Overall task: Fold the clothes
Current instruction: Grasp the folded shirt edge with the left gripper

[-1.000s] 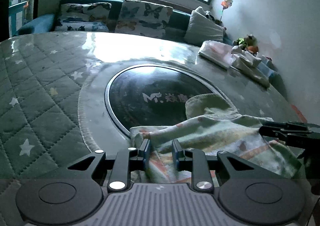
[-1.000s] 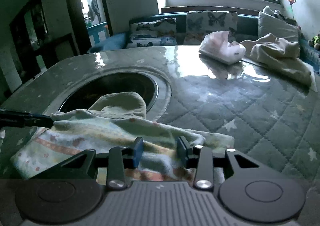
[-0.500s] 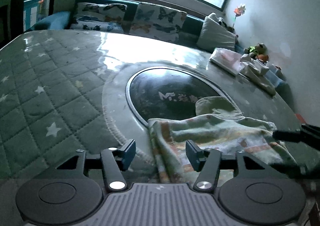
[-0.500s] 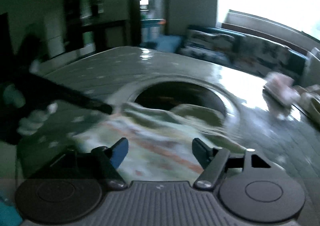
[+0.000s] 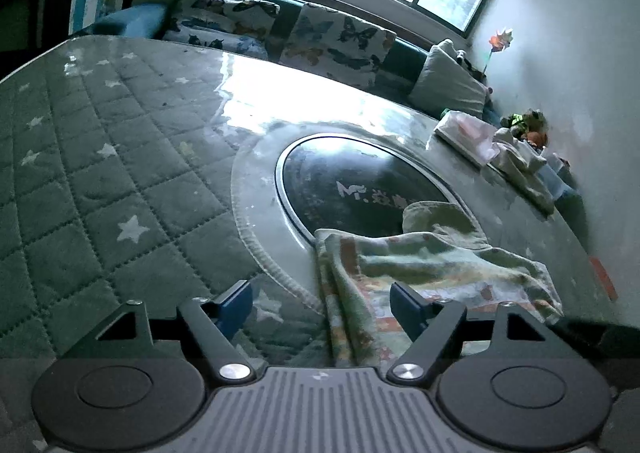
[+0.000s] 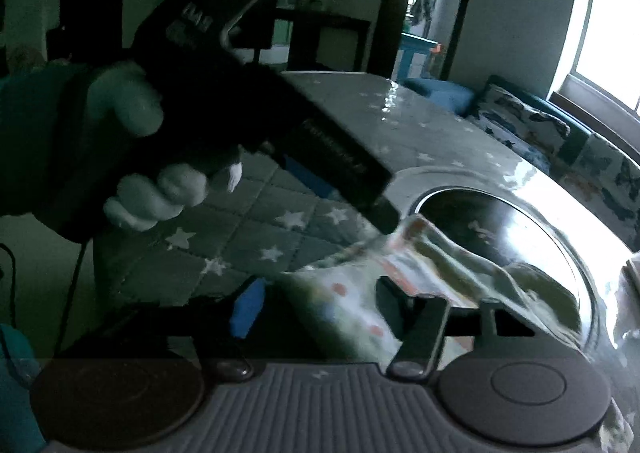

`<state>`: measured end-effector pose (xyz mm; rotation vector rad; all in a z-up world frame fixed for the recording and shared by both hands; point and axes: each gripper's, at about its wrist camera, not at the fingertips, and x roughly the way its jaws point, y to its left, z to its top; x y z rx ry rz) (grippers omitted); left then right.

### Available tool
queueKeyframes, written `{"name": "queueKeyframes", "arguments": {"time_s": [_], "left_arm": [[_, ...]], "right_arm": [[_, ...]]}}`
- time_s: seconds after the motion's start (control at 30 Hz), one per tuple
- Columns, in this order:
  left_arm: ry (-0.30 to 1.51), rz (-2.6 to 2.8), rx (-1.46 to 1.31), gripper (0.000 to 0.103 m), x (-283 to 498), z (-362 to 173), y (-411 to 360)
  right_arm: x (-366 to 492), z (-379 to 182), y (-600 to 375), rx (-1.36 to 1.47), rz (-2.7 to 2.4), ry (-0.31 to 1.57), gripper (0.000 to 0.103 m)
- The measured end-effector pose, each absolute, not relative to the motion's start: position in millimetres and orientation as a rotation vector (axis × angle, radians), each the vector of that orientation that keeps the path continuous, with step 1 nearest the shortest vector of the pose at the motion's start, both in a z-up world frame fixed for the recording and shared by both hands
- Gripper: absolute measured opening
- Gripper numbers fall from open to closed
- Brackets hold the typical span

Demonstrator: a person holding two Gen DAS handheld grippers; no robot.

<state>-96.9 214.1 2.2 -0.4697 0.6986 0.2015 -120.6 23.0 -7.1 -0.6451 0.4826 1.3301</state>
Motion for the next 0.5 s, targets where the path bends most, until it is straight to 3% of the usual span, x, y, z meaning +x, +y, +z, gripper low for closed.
{"name": "queueKeyframes", "arguments": {"time_s": [0.13, 0.33, 0.5], "left_arm": [[0.702, 0.191, -0.499, 0.078, -99, 2, 216], [0.711, 0.169, -0.524, 0.078, -96, 0, 213], [0.721, 0.160, -0.569, 0.079, -93, -1, 213]], "right_arm": [[-127, -18, 33, -0.706, 1.321, 0.473, 0.047], [-124, -18, 33, -0.683, 1.297, 0.478, 0.021], [-119, -9, 26, -0.602, 1.308, 0.500, 0.014]]}}
